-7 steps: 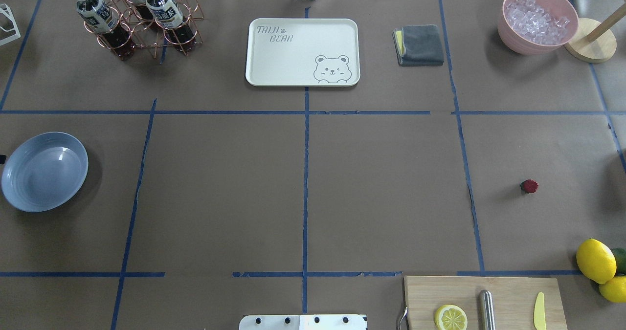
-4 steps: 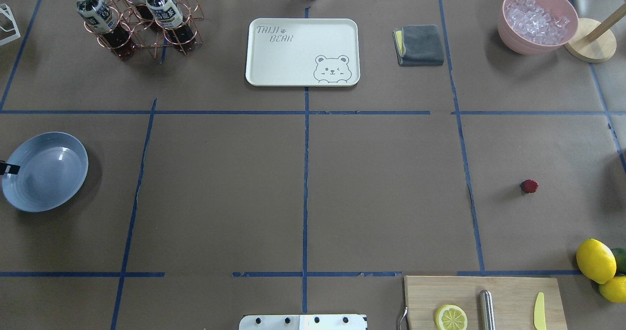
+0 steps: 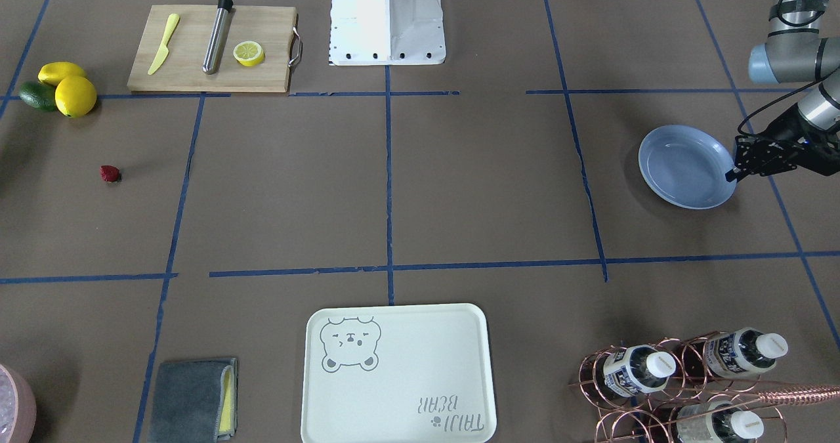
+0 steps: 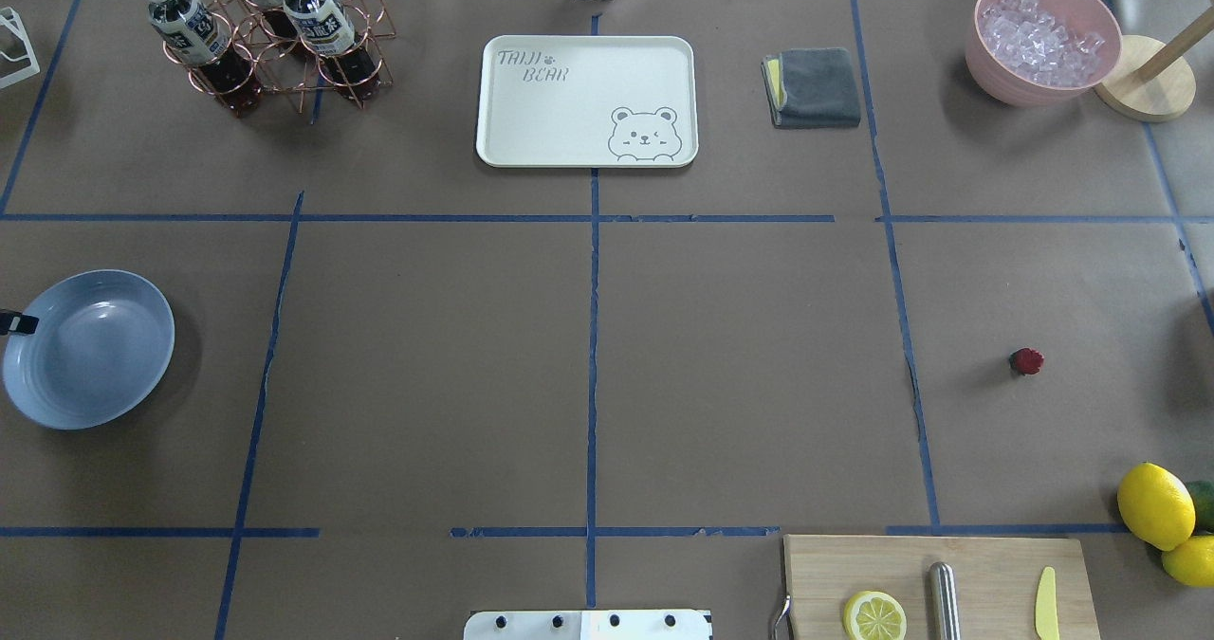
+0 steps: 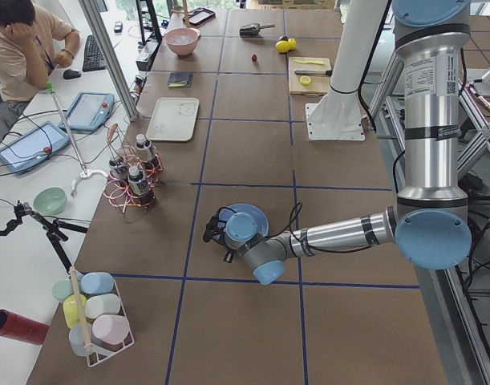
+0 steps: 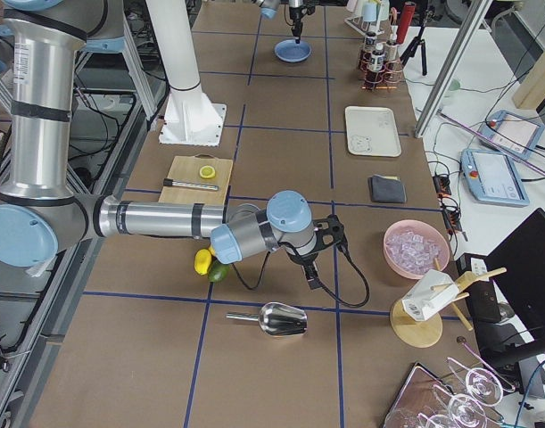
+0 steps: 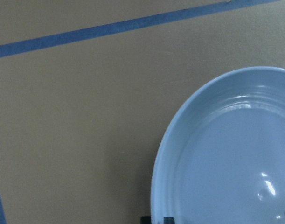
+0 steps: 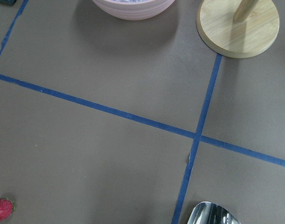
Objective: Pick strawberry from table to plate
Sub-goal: 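Reach the left gripper to the light blue plate and grasp its rim, then slide the light blue plate with the left gripper to the table center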
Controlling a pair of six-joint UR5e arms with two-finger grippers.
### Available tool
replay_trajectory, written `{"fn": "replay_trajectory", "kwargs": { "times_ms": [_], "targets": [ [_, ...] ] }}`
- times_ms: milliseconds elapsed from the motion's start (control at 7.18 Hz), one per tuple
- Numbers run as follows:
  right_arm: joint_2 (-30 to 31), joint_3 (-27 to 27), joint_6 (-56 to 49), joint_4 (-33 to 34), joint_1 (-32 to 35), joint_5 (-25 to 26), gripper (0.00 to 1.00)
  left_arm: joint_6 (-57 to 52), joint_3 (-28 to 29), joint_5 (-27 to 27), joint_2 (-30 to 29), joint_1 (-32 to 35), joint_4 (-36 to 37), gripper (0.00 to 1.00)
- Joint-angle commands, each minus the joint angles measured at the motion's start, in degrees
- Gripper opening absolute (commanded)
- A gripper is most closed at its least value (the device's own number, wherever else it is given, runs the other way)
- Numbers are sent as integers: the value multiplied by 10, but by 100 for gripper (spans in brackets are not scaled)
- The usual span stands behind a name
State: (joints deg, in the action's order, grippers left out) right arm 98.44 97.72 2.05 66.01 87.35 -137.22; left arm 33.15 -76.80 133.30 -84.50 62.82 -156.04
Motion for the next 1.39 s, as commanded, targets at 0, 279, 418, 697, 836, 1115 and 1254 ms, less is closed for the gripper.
{"fn": "replay_trajectory", "kwargs": {
  "times_ms": [0,279,418,697,836,1115,1254],
  "targets": [
    [7,-1,8,-13,0,-1,100,67,-113,13,-15,0,102,0],
    [7,-1,9,-14,0,-1,100,179,-213,-11,-109,-21,252,0],
    [7,-1,9,-14,0,-1,100,277,-209,-47,-188,-90,287,0],
    [9,-3,9,-14,0,-1,100,404,-195,-146,-295,-216,325,0],
    [9,-2,9,-14,0,-1,100,446,-162,-194,-327,-264,324,0],
    [9,-2,9,-14,0,-2,100,474,-125,-242,-368,-320,321,0],
    [9,-3,9,-14,0,-1,100,474,-121,-255,-370,-339,319,0]
  ]
}}
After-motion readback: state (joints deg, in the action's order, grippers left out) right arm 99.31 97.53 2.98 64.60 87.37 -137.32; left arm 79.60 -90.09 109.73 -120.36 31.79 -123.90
